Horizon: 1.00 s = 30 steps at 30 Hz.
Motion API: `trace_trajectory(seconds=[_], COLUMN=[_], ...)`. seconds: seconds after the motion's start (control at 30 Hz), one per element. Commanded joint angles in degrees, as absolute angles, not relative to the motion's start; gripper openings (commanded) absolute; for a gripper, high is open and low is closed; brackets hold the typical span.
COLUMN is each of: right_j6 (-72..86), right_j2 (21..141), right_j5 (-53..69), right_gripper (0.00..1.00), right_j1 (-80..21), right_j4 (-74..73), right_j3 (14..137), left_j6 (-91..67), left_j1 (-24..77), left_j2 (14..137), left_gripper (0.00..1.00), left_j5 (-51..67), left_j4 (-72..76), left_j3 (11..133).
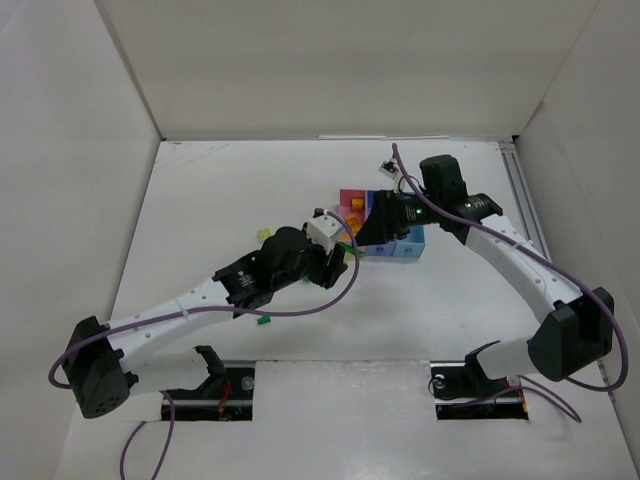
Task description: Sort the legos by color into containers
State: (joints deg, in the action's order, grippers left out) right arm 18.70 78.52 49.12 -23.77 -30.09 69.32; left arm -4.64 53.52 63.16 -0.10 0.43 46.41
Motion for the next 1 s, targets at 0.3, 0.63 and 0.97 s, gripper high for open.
trace_trajectory(seconds=[0.3, 0.63, 0.97], right_j6=[17.75, 18.28, 18.28], right_j2=[80.51, 81.04, 79.98], right_j5=[49.39, 51.86, 51.86], right_gripper=[0.77, 0.59, 0.23], right_j1=[-25.75, -27.51, -25.67], right_j4=[-30.51, -29.97, -28.92], right_j3=[71.89, 71.89, 72.42], left_j6=[0.09, 1.14, 0.62], left_j1=[54.14, 54.14, 54.14], left_j2=[61.87, 61.87, 60.29], left_gripper=[0.3, 0.29, 0.29], left_j5=[0.97, 0.97, 2.64], left_j4=[3.78, 4.3, 4.31], left_j3=[50.01, 50.54, 48.08])
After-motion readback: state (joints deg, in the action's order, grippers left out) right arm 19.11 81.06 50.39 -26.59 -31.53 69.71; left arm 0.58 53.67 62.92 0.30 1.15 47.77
